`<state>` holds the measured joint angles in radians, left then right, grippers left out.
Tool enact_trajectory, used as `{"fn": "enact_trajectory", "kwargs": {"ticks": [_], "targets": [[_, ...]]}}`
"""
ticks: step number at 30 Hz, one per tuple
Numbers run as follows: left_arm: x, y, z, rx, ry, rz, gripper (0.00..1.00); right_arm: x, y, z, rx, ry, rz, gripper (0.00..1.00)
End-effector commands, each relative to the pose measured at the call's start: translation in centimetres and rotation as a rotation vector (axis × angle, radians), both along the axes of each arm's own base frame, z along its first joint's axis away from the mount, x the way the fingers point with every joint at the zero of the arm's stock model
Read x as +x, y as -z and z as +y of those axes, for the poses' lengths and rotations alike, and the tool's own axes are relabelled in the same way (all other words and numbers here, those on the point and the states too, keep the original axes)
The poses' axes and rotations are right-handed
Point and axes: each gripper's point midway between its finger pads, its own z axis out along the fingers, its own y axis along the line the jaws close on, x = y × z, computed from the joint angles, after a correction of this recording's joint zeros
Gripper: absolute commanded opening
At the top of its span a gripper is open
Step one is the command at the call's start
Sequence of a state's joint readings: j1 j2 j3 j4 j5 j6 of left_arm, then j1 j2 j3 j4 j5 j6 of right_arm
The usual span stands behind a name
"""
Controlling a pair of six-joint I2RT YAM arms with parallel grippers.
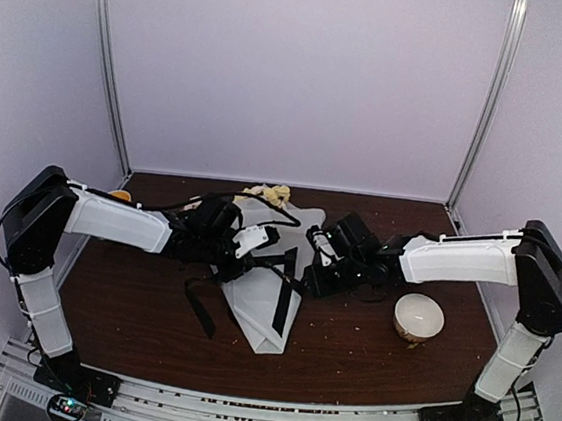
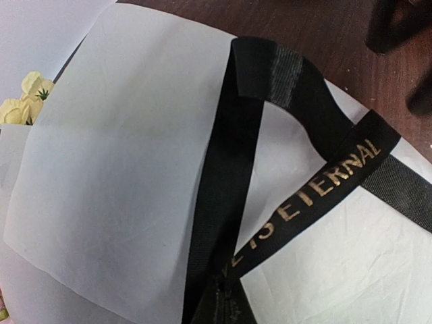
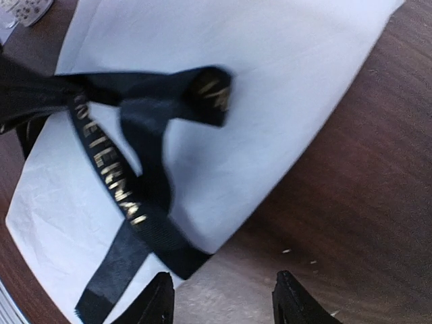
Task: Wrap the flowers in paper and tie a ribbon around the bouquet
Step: Cross the ribbon over the folded bouquet.
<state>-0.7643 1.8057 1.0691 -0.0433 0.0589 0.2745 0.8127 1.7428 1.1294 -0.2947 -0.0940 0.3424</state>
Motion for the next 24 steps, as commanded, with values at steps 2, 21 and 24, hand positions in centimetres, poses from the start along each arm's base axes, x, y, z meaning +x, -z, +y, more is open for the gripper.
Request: {"fn": "enact_trajectory", "kwargs": {"ticks": [2, 21, 24], "targets": [[0.6, -0.1, -0.3, -0.057, -0.01, -0.003, 0.0, -2.3, -1.5, 3.7, 0.12, 0.002, -0.066, 0.51], [0.4, 0.0, -0.2, -0.071, -0.009, 0.019, 0.0, -2.7, 2.0, 6.2, 0.057, 0.018, 0.011, 0.48], [0.5, -0.1, -0.2, -0.071, -0.009, 0.02, 0.0, -2.8, 2.2, 6.4, 0.067, 0.015, 0.015, 0.42]]}}
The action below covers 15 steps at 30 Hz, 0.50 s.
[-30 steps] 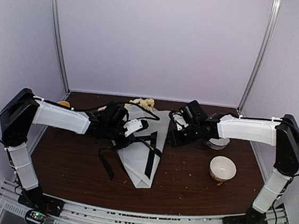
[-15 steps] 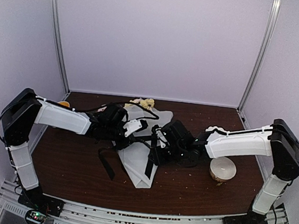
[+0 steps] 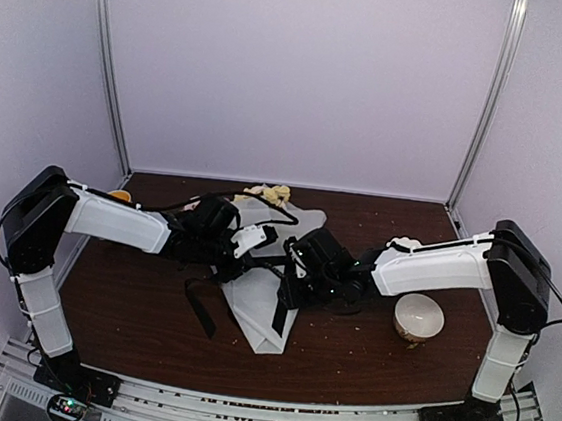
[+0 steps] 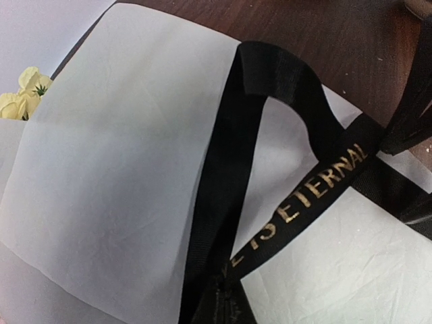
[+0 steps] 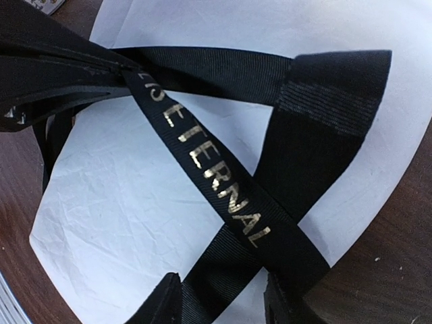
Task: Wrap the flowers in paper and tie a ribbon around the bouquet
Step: Cross the ribbon over the folded bouquet.
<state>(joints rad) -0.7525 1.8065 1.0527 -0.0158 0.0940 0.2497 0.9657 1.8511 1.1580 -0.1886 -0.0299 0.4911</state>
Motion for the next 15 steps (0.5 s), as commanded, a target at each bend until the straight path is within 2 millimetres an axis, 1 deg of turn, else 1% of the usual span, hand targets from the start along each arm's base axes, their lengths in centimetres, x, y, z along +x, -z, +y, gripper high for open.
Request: {"fn": "enact_trajectory", "kwargs": {"ticks": [1, 9, 12, 14, 15], "targets": [[0.5, -0.1, -0.1, -0.032, -0.006, -0.002, 0.0, 0.3, 0.1, 0.7, 0.018, 0.009, 0.003, 0.4], [0.4, -0.2, -0.2, -0.04, -0.002, 0.005, 0.0, 0.8, 0.2, 2.2, 0.037, -0.004, 0.01, 0.42], [0.4, -0.2, -0.2, -0.042, -0.003, 0.005, 0.0, 0.9, 0.3, 3.2, 0.059, -0.021, 0.023, 0.42], [0.4, -0.1, -0.1, -0.04, -0.007, 0.006, 0.0, 1.1, 0.5, 3.5, 0.07, -0.014, 0.031, 0.39], [0.4, -0.1, -0.1, -0.039, -0.007, 0.007, 0.0, 1.2, 0.5, 3.5, 0.077, -0.009, 0.034, 0.35]]}}
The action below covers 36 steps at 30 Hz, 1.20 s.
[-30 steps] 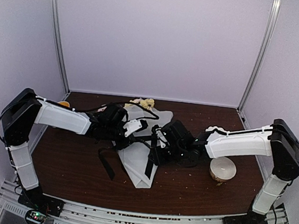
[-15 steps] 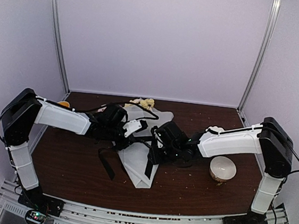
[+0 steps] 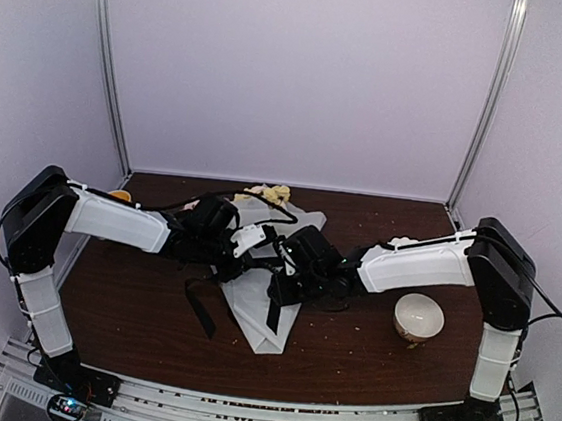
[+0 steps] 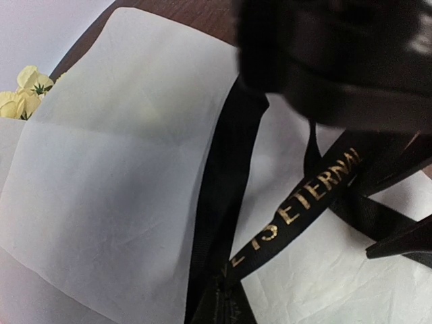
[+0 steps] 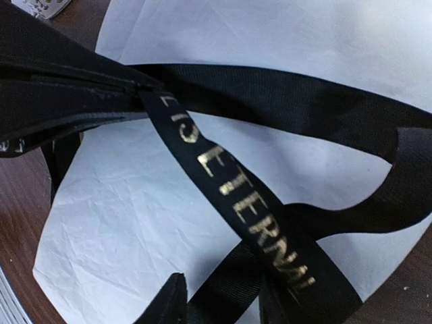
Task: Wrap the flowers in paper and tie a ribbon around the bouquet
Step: Cross the ribbon over the folded bouquet.
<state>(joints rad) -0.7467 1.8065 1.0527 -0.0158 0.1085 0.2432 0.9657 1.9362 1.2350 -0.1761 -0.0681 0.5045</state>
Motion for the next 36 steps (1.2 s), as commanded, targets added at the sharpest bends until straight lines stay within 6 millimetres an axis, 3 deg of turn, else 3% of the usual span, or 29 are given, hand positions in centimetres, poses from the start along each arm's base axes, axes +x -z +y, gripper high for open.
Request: {"fn": "enact_trajectory", "kwargs": {"ticks": [1, 10, 14, 16, 21, 25, 27, 30, 36], "targets": [[0.4, -0.1, -0.1, -0.027, -0.006, -0.003, 0.0, 0.6, -0.4, 1.4, 0.058, 0.013, 0.006, 0.32], [0.6, -0.1, 0.1, -0.032, -0.017, -0.001, 0.0, 1.7, 0.2, 1.3, 0.099, 0.047, 0.04, 0.0], [0.7, 0.0, 0.5, -0.029, -0.027, -0.001, 0.0, 1.5, -0.1, 1.0, 0.123, 0.03, 0.049, 0.0], [0.9, 0.1, 0.8, -0.027, -0.036, 0.003, 0.0, 0.8, -1.2, 1.0, 0.147, -0.007, 0.04, 0.0], [1.1, 0.1, 1.1, -0.027, -0.043, 0.004, 0.0, -2.6, -3.1, 0.6, 0.194, -0.167, 0.067, 0.0], [1.2, -0.1, 1.3, -0.031, -0.05, 0.004, 0.0, -5.1, -2.8, -1.6, 0.157, -0.23, 0.119, 0.0], [1.1, -0.4, 1.4, -0.033, -0.05, 0.003, 0.08, -5.5, -2.6, -2.7, 0.151, -0.229, 0.134, 0.0], [0.8, -1.3, 1.6, -0.039, -0.049, 0.0, 0.32, -5.2, -2.4, -3.2, 0.144, -0.223, 0.126, 0.0], [-1.2, -6.1, 2.7, -0.159, -0.066, -0.018, 0.53, -4.2, -2.7, -2.6, 0.135, -0.23, 0.11, 0.0]]}}
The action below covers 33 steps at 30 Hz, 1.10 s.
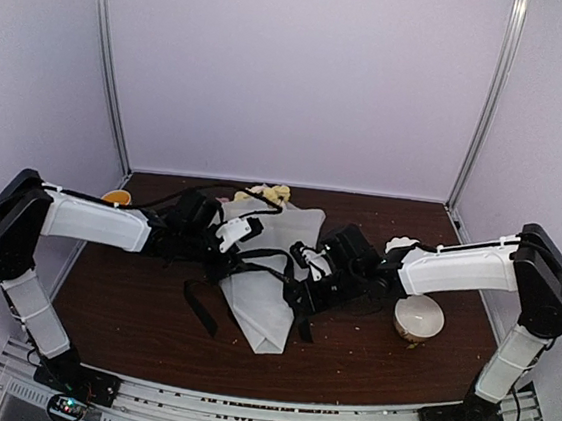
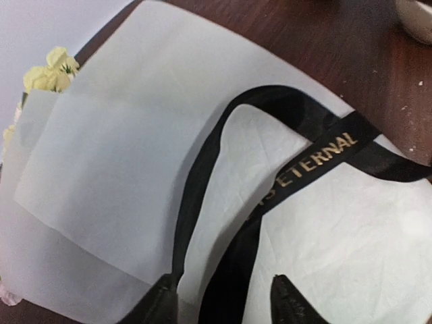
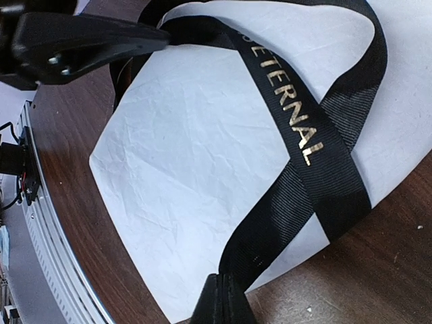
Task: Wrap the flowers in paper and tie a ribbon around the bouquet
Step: Cross the ribbon over the folded bouquet.
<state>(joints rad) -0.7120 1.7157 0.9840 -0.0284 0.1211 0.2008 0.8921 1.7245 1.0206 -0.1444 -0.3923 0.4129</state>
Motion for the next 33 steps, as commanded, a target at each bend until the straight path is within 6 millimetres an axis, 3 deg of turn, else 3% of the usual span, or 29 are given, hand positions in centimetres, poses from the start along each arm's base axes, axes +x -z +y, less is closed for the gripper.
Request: {"fn": "enact_trajectory", "kwargs": {"ticks": [1, 3, 6, 10, 15, 19, 27, 33], "targets": [[-0.9, -5.4, 0.9, -0.127, -0.042, -0.032, 0.56, 0.7, -0.5, 0.3, -0.007, -0.023, -0.025, 0.0], [-1.3, -5.2, 2.3, -0.114, -0.112, 0.011, 0.59, 1.0, -0.6, 0.1, -0.017, -0.025, -0.034, 0.0], [-1.9, -3.5, 5.5, -0.066, -0.282, 0.09, 0.63, 1.2, -0.6, -0.4, -0.046, -0.029, -0.052, 0.0], [-3.3, 0.0, 11.1, 0.023, -0.556, 0.243, 0.6, 2.4, -0.3, -2.1, -0.117, 0.032, -0.126, 0.0], [-5.2, 4.4, 14.9, 0.111, -0.724, 0.333, 0.59, 3.1, 0.1, -3.3, -0.197, 0.047, -0.177, 0.0], [-5.4, 5.7, 14.2, 0.098, -0.687, 0.367, 0.63, 2.9, 0.2, -3.4, -0.19, 0.037, -0.183, 0.0], [-4.0, 7.0, 11.7, 0.061, -0.62, 0.389, 0.65, 2.8, 0.1, -3.3, -0.185, 0.033, -0.188, 0.0], [-4.2, 5.4, 11.0, 0.009, -0.572, 0.375, 0.64, 2.9, 0.2, -3.4, -0.195, 0.031, -0.188, 0.0]]}}
